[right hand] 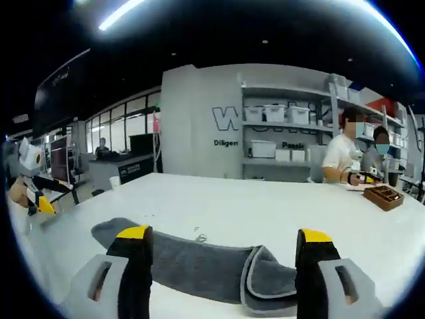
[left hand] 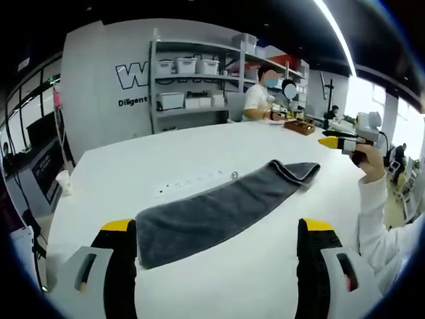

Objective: Open the folded towel by lifting each exposed corner and separating the folded layers until the towel lies flat within the target outline without major curled edges

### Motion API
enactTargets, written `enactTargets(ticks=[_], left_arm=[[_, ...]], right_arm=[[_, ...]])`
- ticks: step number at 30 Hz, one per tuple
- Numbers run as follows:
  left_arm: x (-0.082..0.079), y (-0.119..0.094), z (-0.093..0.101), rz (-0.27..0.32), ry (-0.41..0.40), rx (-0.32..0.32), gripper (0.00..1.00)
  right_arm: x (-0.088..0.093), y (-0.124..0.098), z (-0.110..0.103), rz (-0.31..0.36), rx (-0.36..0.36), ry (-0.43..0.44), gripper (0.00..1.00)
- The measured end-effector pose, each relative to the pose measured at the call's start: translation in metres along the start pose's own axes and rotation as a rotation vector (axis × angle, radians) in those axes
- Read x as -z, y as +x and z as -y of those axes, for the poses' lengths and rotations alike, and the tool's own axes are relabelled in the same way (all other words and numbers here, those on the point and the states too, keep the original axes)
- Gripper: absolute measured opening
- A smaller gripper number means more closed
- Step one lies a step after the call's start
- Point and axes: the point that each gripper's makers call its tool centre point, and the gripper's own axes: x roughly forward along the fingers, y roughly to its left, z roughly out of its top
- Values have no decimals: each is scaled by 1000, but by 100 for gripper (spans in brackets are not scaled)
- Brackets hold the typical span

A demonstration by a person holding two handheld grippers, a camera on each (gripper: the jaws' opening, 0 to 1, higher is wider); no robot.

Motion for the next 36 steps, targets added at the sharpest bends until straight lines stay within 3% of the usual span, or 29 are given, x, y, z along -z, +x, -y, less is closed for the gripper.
enactTargets(ticks=[2, 6, 18, 21, 25, 29, 36], left_arm=[[0, 0, 0, -1, 0, -1, 100], [0, 0, -1, -3, -1, -2, 100], [-1, 0, -1, -3, -1, -2, 100], [-1, 1, -1, -3, 0, 0, 100], [-2, 1, -1, -2, -1, 0, 100], [-2, 1, -2, -1, -2, -2, 100], [-2, 2, -1, -2, 2, -12, 100]], right_arm=[[3, 2, -9, -25, -38, 6, 96], [24, 6, -30, -150, -119, -65, 99], [22, -2, -45, -154, -150, -119, 99], [27, 0, -43, -176, -152, -141, 99], [51, 2, -32, -294, -133, -238, 99], [61, 11, -16, -349, -104, -335, 99], [101, 29, 4, -461, -91, -486, 99]])
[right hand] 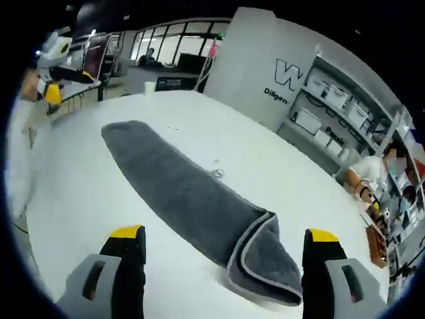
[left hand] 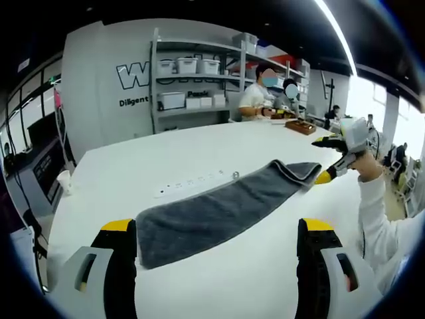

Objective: Open the folded towel by lifting each exposed corner and separating the folded layers until the towel lies flat within the target outline without major curled edges

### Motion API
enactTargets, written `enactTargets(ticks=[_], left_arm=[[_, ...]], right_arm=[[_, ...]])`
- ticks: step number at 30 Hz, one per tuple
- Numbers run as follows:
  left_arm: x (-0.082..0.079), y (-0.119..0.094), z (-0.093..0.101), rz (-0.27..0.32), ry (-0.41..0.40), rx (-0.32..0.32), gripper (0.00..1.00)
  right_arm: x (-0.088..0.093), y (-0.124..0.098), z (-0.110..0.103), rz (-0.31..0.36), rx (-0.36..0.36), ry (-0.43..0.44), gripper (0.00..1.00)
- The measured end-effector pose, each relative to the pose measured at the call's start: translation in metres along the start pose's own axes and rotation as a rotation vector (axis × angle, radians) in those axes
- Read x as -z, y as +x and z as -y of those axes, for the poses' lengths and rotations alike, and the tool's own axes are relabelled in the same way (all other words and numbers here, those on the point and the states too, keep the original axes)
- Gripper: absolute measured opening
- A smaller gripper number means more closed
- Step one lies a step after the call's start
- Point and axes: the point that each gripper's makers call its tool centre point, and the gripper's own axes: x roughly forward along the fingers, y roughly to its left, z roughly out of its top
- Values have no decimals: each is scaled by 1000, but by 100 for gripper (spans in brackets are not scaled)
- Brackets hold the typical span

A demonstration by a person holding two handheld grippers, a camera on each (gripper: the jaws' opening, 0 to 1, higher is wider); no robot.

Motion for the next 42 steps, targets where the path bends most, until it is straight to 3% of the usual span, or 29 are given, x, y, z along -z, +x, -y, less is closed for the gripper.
enactTargets(ticks=[5, 10, 16, 20, 27, 31, 32, 42], left_arm=[[2, 2, 0, -10, 4, -10, 100], [4, 4, 3, -18, 11, -15, 100], [4, 5, 6, -21, 18, -9, 100], [4, 4, 6, -20, 19, -13, 100], [4, 5, 7, -25, 22, -11, 100], [4, 5, 8, -25, 24, -9, 100], [4, 6, 8, -26, 25, -9, 100], [3, 5, 7, -28, 26, -13, 100]], right_arm=[[33, 26, 11, -106, 8, -81, 88], [52, 42, 16, -162, -22, -113, 81], [72, 64, 9, -203, -112, -110, 70], [84, 72, 20, -236, -88, -110, 63], [88, 79, 20, -195, -124, -65, 50], [89, 82, 24, -178, -130, -69, 33], [86, 83, 24, -150, -142, -36, 32], [82, 74, 29, -87, -164, 32, 9]])
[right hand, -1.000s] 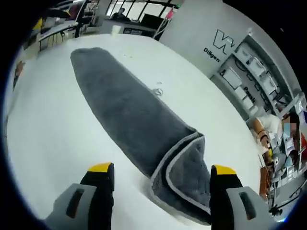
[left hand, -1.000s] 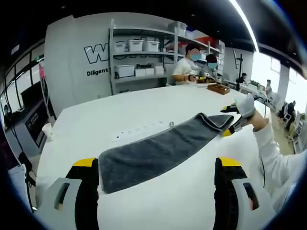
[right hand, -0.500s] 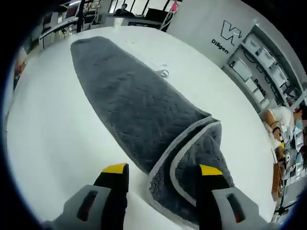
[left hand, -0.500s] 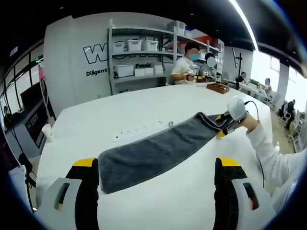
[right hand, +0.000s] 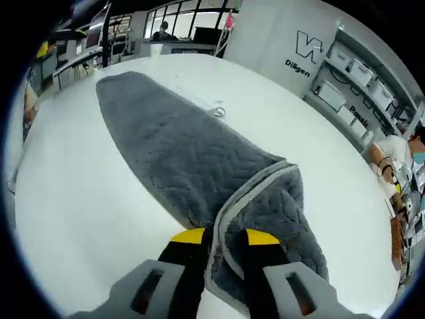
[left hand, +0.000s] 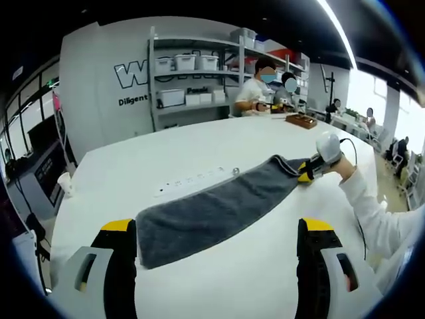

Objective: Open the folded towel by lifting each exposed corner and separating the folded layers until the towel lies flat within the target outline without major curled edges

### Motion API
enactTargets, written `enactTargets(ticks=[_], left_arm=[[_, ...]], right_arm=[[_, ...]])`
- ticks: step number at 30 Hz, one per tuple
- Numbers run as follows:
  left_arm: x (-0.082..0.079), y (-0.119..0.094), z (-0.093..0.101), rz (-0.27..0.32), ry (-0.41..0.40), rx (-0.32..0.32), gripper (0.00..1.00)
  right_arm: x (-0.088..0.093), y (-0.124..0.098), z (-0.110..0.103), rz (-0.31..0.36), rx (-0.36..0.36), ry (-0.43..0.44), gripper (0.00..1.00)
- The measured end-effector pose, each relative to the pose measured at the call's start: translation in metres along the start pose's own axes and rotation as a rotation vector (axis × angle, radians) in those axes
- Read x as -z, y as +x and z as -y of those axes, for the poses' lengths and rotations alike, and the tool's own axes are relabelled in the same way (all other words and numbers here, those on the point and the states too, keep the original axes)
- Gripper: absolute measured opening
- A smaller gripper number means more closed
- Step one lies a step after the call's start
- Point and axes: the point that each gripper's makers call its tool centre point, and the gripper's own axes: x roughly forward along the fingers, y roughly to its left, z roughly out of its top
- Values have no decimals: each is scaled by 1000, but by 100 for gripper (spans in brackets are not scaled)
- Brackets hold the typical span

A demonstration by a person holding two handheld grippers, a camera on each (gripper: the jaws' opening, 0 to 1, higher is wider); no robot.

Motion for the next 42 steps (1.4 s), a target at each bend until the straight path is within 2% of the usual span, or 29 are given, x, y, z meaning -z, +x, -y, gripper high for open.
enactTargets(ticks=[12, 15, 21, 22, 23, 29, 36, 42], left_arm=[[0, 0, 1, -1, 4, 1, 100], [1, 0, 1, -2, 4, -1, 100], [-1, 0, 1, -1, 4, 0, 100], [-1, 0, 1, -1, 4, 0, 100], [-1, 0, 1, -2, 5, 0, 100], [-2, -4, 1, 6, 6, 2, 100], [0, -6, -7, 17, -19, -3, 100], [4, -2, -11, 6, -35, -4, 100]], right_arm=[[0, -13, -5, 10, -9, 8, 6], [2, -19, -1, -2, 12, -1, 5], [-2, -28, 9, 31, 54, 17, 4], [-5, -32, 17, 39, 105, 7, 4], [-5, -33, 20, 40, 126, 7, 4], [-13, -41, 35, 74, 206, 0, 3], [-7, -41, 64, 102, 314, 9, 3], [-6, -32, 85, 105, 328, 12, 3]])
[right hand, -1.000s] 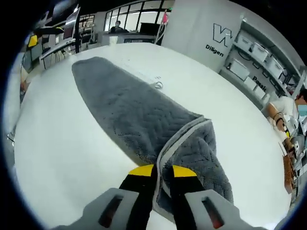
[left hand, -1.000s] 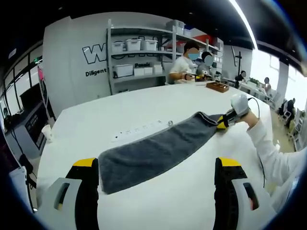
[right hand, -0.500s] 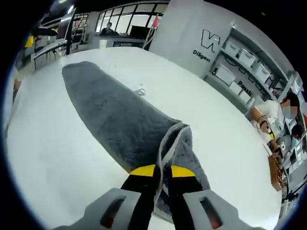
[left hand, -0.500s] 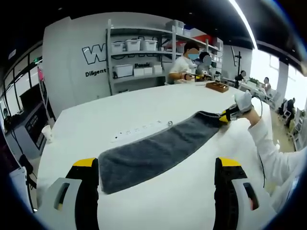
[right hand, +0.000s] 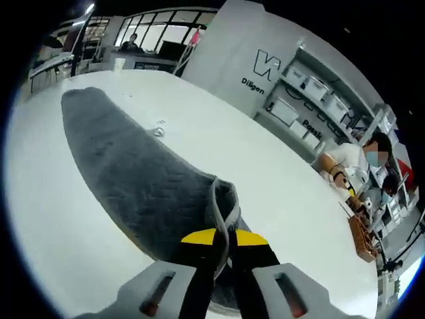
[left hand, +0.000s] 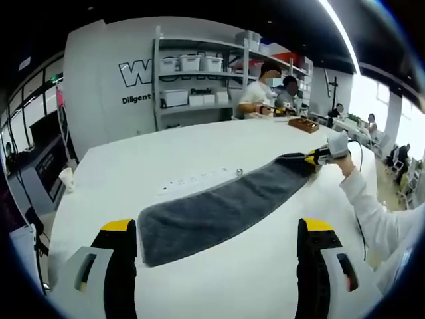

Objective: Open the folded towel by lifting each exposed corner and separating the folded layers until the towel lies flat within the target outline without major curled edges

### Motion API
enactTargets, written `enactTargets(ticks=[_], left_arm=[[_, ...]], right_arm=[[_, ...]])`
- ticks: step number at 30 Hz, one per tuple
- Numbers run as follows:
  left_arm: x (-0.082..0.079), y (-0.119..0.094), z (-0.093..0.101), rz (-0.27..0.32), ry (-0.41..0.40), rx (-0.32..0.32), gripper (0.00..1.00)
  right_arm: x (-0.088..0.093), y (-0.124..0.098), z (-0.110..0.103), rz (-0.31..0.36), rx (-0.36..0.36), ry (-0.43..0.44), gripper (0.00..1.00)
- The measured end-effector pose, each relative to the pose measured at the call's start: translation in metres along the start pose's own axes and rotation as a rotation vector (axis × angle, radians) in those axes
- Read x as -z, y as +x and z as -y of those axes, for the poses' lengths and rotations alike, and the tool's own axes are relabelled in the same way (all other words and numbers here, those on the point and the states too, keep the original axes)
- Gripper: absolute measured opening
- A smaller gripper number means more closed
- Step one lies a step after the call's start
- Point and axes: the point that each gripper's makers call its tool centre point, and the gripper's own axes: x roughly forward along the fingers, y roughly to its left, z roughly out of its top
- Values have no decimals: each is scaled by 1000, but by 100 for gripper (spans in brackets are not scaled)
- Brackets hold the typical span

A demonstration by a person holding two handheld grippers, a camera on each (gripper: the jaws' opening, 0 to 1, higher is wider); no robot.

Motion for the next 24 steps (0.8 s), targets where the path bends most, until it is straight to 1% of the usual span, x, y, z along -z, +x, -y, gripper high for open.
enactTargets(ticks=[2, 5, 6, 7, 9, 10, 11, 12, 13, 14, 15, 17, 19, 21, 22, 23, 24], left_arm=[[2, 2, 0, -7, -4, 1, 100], [2, 3, -1, -13, -9, 5, 100], [3, 4, -2, -14, -10, 4, 100], [3, 4, -3, -15, -11, 3, 100], [3, 5, -5, -17, -16, 3, 100], [3, 6, -6, -18, -20, 4, 100], [4, 6, -6, -20, -21, 5, 100], [4, 7, -6, -22, -23, 6, 100], [4, 7, -7, -23, -24, 5, 100], [5, 9, -8, -27, -27, 5, 100], [5, 9, -8, -29, -28, 6, 100], [7, 9, -9, -35, -31, 6, 100], [7, 10, -10, -35, -34, 4, 100], [8, 10, -11, -37, -36, 3, 100], [8, 10, -11, -38, -37, 2, 100], [8, 10, -12, -38, -39, 0, 100], [8, 10, -13, -39, -40, -1, 100]], right_arm=[[0, 7, 8, 0, 4, 12, 3], [10, 25, 32, -54, 29, -5, 2], [10, 27, 34, -54, 32, -6, 2], [14, 34, 49, -74, 58, -11, 2], [19, 39, 61, -97, 76, -8, 2], [20, 41, 64, -102, 71, -4, 2], [22, 46, 70, -106, 59, 22, 2], [23, 48, 76, -104, 68, 24, 2], [25, 50, 80, -111, 76, 26, 2], [29, 54, 89, -131, 97, 27, 2], [29, 57, 94, -128, 103, 25, 2], [29, 60, 99, -134, 108, 22, 2], [23, 70, 104, -130, 99, -3, 2], [24, 77, 108, -172, 93, -57, 2], [24, 79, 108, -187, 94, -71, 2], [25, 84, 106, -211, 80, -105, 2], [26, 87, 106, -218, 77, -107, 3]])
